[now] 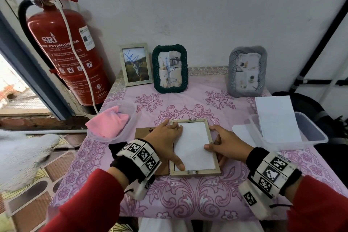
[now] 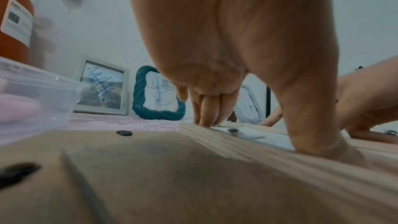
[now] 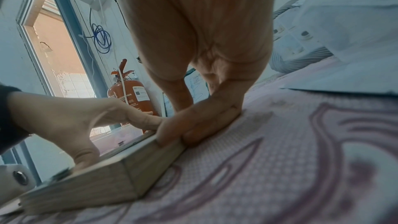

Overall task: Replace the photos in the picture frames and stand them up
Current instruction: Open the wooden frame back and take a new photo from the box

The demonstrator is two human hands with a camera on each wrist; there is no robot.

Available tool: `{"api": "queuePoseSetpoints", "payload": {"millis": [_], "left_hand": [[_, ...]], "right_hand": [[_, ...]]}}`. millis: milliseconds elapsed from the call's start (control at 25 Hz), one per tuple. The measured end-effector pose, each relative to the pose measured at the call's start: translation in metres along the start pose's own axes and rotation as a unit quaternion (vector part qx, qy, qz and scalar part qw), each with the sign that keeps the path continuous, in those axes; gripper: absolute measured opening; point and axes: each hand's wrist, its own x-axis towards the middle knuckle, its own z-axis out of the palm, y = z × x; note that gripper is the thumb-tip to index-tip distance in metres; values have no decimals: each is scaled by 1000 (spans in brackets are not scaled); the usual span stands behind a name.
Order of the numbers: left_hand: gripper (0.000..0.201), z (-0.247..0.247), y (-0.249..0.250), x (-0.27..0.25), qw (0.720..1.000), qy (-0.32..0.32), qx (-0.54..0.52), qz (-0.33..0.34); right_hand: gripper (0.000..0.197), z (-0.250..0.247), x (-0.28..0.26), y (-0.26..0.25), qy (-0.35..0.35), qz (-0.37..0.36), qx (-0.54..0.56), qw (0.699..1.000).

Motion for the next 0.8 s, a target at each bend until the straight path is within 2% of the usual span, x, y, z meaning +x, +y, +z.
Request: {"api": "queuePoseSetpoints", "payload": {"millis": [240, 560, 640, 800], "left_hand": [[107, 4, 3, -6, 996, 43, -66, 28], [107, 14, 9, -19, 979, 103, -175, -34], [100, 16, 11, -21, 954, 136, -263, -37], [90, 15, 16, -25, 856, 196, -470, -86]], "right_hand": [[68, -1, 1, -1, -1, 7, -18, 1000], [63, -1, -2, -4, -3, -5, -23, 1000], [54, 0, -3, -4, 0, -12, -31, 999], [42, 0, -4, -4, -6, -9, -28, 1000]]}}
